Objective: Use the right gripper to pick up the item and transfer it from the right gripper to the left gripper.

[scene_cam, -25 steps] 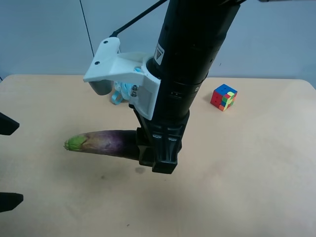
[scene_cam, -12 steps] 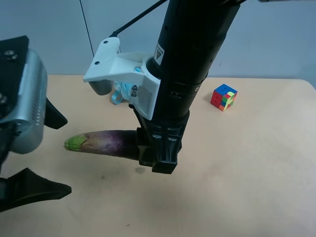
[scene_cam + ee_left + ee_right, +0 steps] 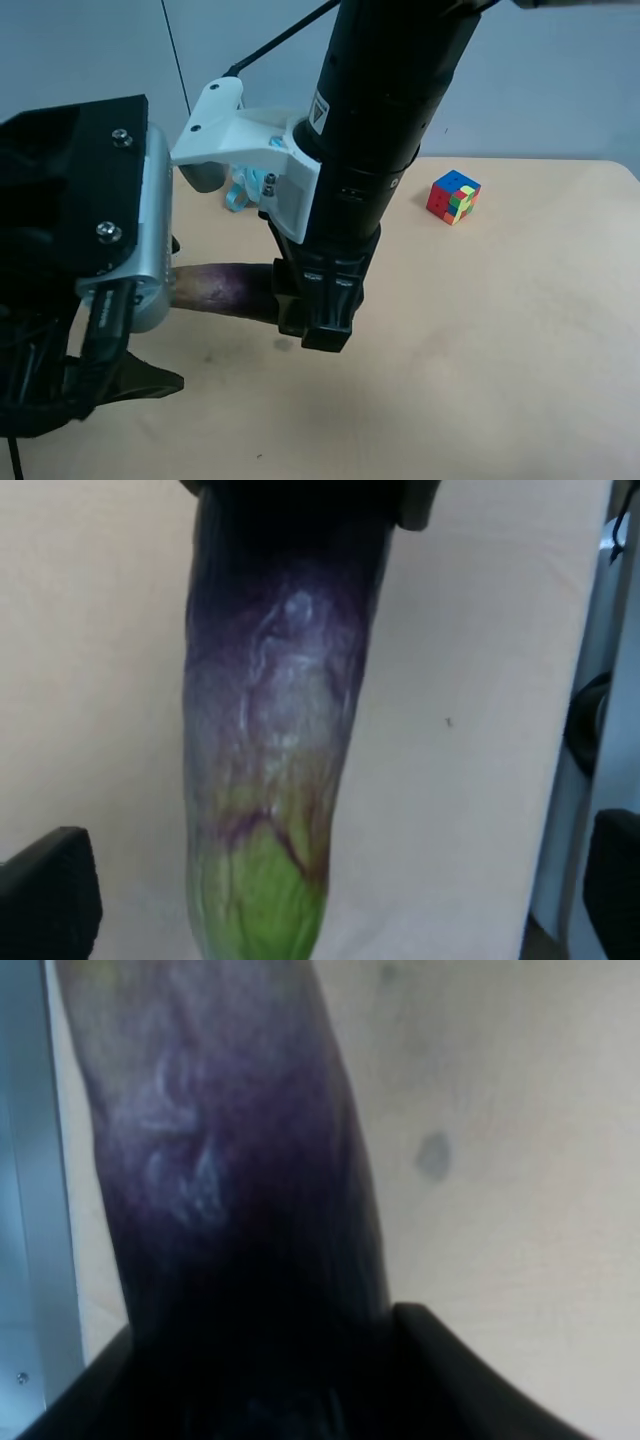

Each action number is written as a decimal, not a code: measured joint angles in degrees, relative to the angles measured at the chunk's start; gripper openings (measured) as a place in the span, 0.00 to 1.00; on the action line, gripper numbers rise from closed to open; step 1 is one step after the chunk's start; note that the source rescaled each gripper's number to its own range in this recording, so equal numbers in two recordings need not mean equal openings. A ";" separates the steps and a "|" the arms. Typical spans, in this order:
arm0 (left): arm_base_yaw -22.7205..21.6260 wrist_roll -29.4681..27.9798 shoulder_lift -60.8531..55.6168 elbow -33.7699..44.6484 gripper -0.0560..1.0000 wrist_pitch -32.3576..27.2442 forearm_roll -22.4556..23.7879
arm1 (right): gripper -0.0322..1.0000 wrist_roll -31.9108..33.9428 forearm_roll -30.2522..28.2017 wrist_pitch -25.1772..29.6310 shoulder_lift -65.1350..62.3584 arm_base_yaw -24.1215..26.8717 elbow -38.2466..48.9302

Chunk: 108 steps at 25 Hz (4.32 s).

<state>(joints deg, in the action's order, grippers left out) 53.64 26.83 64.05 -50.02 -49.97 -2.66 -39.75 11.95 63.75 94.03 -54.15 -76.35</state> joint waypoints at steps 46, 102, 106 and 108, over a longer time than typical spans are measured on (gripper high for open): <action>0.00 2.32 3.47 0.00 0.06 3.89 2.66 | 0.03 0.17 2.95 -1.95 0.77 0.00 0.00; 0.00 2.37 3.51 0.00 0.05 5.53 2.01 | 1.00 24.97 -11.95 6.10 -27.03 0.00 9.89; 0.00 2.37 3.51 0.00 0.05 5.53 2.12 | 1.00 28.08 -11.95 6.24 -36.84 0.00 19.33; 0.00 2.37 3.51 0.00 0.05 5.53 2.12 | 1.00 29.34 -11.95 6.37 -42.41 0.00 23.95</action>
<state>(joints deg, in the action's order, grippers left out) 53.64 29.20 67.56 -50.02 -44.44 -0.53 -10.41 0.00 70.12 51.62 -54.15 -52.40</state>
